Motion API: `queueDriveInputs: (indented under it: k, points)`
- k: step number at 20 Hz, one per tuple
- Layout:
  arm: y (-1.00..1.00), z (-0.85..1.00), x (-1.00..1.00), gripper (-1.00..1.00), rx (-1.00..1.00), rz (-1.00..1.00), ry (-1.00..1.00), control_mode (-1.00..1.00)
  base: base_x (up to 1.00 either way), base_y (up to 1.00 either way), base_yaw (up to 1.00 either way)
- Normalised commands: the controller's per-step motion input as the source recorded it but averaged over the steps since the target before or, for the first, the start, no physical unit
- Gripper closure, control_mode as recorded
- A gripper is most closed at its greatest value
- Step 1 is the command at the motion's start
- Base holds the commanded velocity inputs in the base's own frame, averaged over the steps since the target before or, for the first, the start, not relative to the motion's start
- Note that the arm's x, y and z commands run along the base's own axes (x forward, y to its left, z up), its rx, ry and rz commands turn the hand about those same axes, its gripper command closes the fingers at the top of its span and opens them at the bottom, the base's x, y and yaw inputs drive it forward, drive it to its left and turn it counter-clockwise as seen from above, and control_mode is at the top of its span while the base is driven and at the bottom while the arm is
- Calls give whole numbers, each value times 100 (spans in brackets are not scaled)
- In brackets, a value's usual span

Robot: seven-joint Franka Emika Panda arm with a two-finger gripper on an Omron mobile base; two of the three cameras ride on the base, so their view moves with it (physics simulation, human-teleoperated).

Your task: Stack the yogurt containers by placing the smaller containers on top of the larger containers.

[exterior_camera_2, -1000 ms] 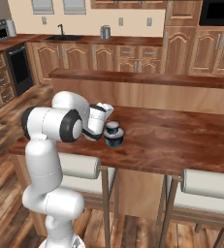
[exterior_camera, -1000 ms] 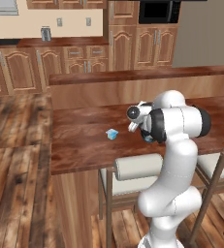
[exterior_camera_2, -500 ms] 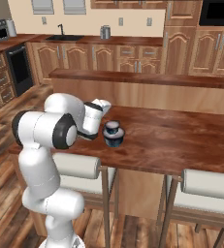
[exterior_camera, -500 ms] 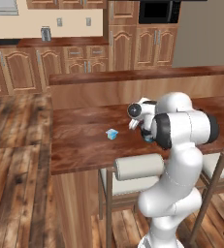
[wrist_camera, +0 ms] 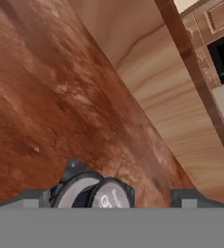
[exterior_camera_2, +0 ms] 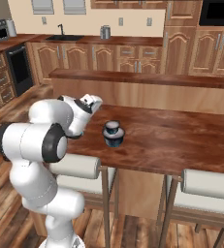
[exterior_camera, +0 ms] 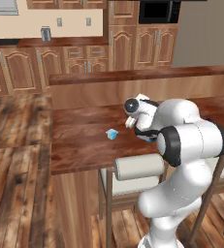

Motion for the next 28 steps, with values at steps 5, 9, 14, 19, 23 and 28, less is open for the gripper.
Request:
queueDriveInputs:
  k: [5, 9, 14, 19, 23, 28]
  points:
    - [28, 43, -19, -100, 5, 0, 23, -100, 0, 0, 0]
    - [26, 28, -16, -100, 7, 0, 26, -100, 0, 0, 0]
    - [27, 5, -17, -100, 11, 0, 20, -100, 0, 0, 0]
    - [23, 0, -30, -100, 13, 0, 14, -100, 0, 0, 0]
    - [22, -9, -30, -100, 11, -1, 6, -100, 0, 0, 0]
    - [35, -19, -14, -100, 4, 0, 1, -100, 0, 0, 0]
